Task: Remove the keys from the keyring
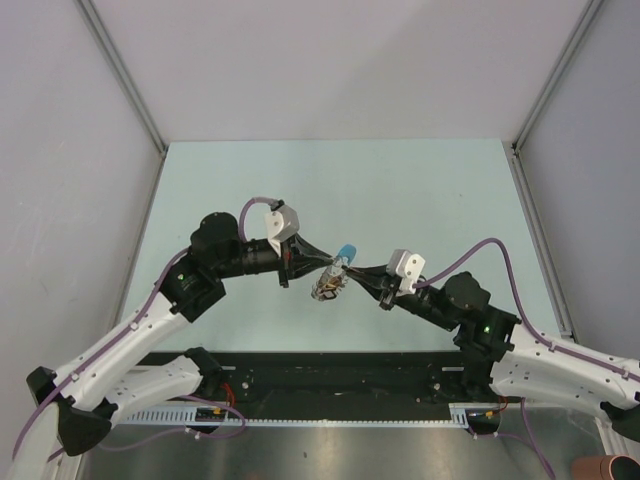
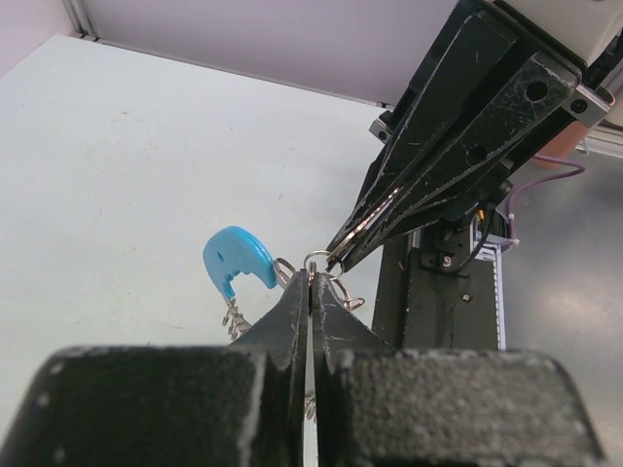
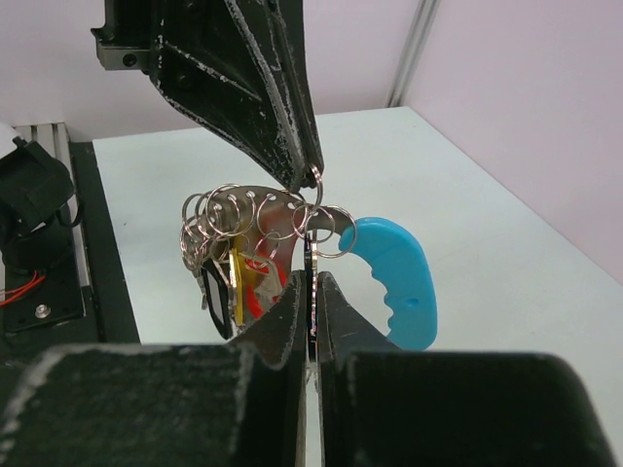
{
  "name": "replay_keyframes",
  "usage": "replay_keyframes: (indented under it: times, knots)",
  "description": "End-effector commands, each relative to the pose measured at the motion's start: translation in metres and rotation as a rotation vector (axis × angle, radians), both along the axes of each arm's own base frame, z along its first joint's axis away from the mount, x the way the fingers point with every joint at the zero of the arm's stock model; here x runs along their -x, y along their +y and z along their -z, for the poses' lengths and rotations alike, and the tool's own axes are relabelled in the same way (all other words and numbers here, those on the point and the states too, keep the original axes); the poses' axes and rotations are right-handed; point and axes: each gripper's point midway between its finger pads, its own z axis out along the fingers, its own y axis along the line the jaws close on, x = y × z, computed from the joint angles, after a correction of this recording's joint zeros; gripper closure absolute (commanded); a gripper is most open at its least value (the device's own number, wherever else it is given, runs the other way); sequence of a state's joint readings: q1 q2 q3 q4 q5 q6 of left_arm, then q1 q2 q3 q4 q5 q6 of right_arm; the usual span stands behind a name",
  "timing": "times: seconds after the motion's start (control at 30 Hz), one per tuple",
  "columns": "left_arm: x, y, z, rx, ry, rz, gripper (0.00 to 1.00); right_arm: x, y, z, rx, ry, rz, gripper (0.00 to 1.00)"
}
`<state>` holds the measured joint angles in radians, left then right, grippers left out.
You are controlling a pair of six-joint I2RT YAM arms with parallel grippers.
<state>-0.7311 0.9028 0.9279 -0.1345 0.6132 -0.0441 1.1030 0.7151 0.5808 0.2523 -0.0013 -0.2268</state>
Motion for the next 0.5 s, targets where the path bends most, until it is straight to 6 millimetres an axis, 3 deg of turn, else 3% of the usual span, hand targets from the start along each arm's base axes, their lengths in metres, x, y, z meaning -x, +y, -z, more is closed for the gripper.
replay_keyframes:
  times: [0.0,0.47]
  knots:
    - [-0.003,0.004,-0.029,0.083,-0.079,-0.024,0.99,-0.004,-0.008,-0.029,-0.091,-0.008,0.044,1.0]
    - [0.003,0.003,-0.021,0.071,-0.08,0.013,1.0,-0.008,-0.009,-0.048,-0.191,0.01,0.067,1.0]
